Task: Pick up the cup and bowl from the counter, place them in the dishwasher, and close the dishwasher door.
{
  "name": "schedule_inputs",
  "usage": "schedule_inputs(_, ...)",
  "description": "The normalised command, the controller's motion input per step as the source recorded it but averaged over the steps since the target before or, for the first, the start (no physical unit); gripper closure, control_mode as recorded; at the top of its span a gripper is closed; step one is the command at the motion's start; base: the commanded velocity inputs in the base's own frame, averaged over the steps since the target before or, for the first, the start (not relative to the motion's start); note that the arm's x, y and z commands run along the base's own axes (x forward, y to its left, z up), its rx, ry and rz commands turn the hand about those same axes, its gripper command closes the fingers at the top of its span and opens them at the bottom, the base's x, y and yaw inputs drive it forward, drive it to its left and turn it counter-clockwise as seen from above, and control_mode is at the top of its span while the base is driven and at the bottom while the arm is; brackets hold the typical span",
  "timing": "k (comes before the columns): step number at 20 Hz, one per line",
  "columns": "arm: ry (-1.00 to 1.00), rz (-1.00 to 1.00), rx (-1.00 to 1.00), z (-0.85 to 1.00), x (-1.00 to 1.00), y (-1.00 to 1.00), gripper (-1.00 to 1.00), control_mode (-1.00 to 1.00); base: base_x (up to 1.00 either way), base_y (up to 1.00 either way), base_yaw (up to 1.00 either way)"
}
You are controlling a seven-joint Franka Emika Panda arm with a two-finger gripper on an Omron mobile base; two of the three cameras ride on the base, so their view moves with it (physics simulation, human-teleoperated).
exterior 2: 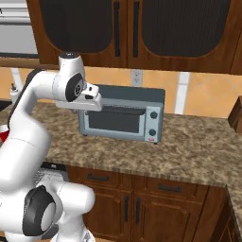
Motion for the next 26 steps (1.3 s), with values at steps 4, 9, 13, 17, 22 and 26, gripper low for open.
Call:
schedule_inputs(4, 0.00, 0.00, 0.00, 0.00, 0.00, 0.00, -1.00, 1.00, -0.07, 0.00, 0.00)
schedule_inputs(9, 0.00, 0.00, 0.00, 0.00, 0.00, 0.00, -1.00, 1.00, -0.25, -0.01, 0.08)
schedule_inputs(13, 0.00, 0.00, 0.00, 0.00, 0.00, 0.00, -1.00, 1.00, -0.22, -0.05, 0.36)
schedule_inputs(17, 0.00, 0.00, 0.00, 0.00, 0.00, 0.00, -1.00, 1.00, -0.16, -0.10, 0.48)
schedule_inputs(22, 0.00, 0.00, 0.00, 0.00, 0.00, 0.00, -1.00, 1.00, -0.22, -0.12, 0.54)
schedule_inputs(26, 0.00, 0.00, 0.00, 0.00, 0.00, 0.00, -1.00, 1.00, -0.25, -0.13, 0.54)
